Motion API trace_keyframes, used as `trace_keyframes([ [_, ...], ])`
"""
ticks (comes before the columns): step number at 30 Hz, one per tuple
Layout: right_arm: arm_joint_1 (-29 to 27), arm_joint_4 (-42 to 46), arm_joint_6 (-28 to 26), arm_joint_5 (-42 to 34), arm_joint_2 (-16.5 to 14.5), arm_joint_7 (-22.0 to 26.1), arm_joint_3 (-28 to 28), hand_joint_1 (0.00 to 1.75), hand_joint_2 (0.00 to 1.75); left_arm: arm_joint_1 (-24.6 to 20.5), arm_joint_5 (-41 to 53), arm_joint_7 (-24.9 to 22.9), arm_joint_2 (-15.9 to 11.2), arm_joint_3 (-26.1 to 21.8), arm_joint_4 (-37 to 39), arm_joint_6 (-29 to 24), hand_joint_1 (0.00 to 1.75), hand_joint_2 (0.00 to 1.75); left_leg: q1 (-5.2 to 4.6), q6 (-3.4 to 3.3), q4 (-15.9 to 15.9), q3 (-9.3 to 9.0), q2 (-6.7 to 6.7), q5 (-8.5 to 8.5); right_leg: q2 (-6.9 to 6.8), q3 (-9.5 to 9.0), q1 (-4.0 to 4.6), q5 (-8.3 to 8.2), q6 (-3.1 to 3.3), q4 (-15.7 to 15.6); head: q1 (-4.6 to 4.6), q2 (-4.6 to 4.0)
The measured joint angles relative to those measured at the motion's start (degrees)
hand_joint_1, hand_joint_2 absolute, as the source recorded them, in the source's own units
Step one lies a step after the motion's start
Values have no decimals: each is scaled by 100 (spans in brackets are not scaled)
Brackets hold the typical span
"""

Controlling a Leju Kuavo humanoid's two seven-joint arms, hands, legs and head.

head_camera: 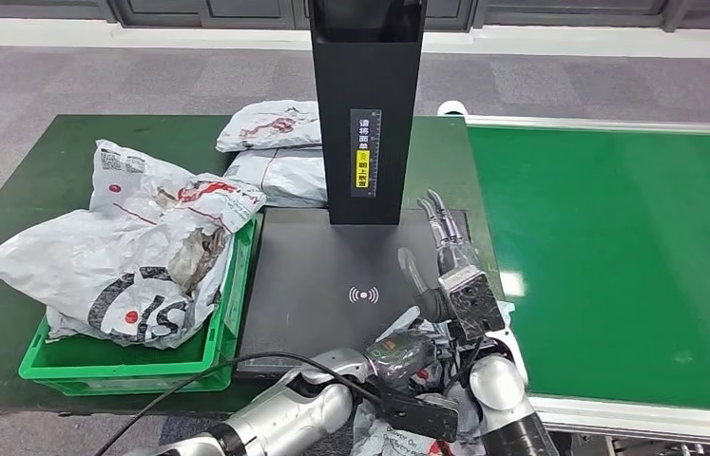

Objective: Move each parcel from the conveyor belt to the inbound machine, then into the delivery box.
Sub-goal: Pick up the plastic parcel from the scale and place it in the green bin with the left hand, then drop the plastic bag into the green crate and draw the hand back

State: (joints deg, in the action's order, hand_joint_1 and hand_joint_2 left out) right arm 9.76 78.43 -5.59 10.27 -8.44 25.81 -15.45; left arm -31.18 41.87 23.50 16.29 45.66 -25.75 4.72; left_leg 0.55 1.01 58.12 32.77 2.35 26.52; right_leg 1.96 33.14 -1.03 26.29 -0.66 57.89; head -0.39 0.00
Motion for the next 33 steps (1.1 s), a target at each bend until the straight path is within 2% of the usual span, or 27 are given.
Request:
trace_keyframes([
  [4,-394,494,-130,-4,-10,15,170,0,0,68,-335,4,-49,-319,-286,-1543,175,175,-3,6,0,10,-11,-3,12,20,4,-6,6,0,-1,0],
  [8,-704,814,-226,-130,-15,111,302,0,0,215,-942,-129,-276,-1353,-1472,-2776,175,175,3,25,-1,49,-17,-26,18,65,12,-25,18,7,-1,0],
  [11,-737,845,-291,-299,-15,169,343,0,0,226,-1003,-268,-484,-2181,-2556,-3330,175,175,7,32,-2,63,-26,-31,30,87,15,-33,27,14,-2,0],
  [13,-712,845,-320,-359,-15,180,358,0,0,227,-1005,-317,-582,-2582,-3101,-3421,175,175,10,35,-3,67,-23,-33,28,90,17,-34,29,15,-1,0],
  [16,-670,845,-327,-394,-15,187,367,0,0,265,-1003,-330,-669,-2940,-3617,-3428,175,175,12,36,-3,76,-16,-35,25,95,18,-33,29,15,-1,0],
  [21,-661,845,-332,-404,-15,188,367,0,0,352,-990,-313,-725,-3158,-4019,-3475,175,175,11,35,-2,88,-9,-35,18,101,11,-32,27,14,0,0],
  [24,-657,845,-343,-426,-15,192,367,0,0,407,-899,-205,-749,-3246,-4176,-3815,175,175,10,34,-2,94,-10,-35,15,108,8,-32,26,14,0,0],
  [27,-674,843,-400,-501,-21,239,367,0,0,492,-421,120,-739,-3581,-4558,-4329,175,175,10,34,-2,100,-15,-35,18,117,11,-34,26,14,0,0],
  [30,-755,830,-422,-557,-41,340,367,0,0,598,58,768,-601,-4327,-5206,-4463,175,175,10,35,-2,100,-17,-34,19,121,16,-33,28,14,-1,0],
  [33,-867,823,-418,-577,-69,405,369,0,0,762,128,1365,-401,-5120,-5777,-4482,175,175,14,38,-5,101,-19,-32,20,123,20,-29,32,15,-1,0],
])
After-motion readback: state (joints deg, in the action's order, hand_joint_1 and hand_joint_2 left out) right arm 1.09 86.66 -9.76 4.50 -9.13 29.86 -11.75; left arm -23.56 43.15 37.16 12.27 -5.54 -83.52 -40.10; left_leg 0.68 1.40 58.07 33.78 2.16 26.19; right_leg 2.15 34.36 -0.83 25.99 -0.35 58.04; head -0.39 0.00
